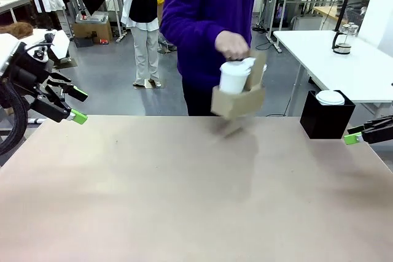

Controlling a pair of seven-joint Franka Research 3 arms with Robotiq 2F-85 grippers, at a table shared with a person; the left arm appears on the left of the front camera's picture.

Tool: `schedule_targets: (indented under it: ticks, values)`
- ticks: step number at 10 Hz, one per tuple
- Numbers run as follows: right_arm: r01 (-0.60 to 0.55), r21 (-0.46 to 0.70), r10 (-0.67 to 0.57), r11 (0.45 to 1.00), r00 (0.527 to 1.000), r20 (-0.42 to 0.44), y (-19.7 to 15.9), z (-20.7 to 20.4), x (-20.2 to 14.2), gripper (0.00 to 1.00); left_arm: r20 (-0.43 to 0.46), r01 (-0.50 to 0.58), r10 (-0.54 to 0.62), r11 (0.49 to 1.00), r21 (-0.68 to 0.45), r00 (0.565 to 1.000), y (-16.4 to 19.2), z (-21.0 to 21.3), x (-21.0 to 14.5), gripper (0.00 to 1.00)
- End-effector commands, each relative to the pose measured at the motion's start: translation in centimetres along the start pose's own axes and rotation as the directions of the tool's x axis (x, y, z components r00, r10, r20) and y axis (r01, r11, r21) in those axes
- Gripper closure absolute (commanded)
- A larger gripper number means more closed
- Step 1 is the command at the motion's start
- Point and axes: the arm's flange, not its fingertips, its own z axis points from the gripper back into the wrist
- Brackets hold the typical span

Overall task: Pour a drink into a cup and package it in a carrier.
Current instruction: Insert the held 600 ml Paper Cup into the Cup Carrier.

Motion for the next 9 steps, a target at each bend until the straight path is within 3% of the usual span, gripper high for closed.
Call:
schedule_targets:
  ticks: [1,9]
  values:
    - [0.003,0.015,-0.003,1.0,1.0,0.002,-0.1,0.1,0.12,0.21,0.016,0.005,-0.005,1.0,-0.005,1.0,0.15,-0.08,-0.03,0.0]
    - [0.003,0.015,-0.003,1.0,1.0,0.002,-0.1,0.1,0.12,0.21,0.016,0.005,-0.005,1.0,-0.005,1.0,0.15,-0.08,-0.03,0.0]
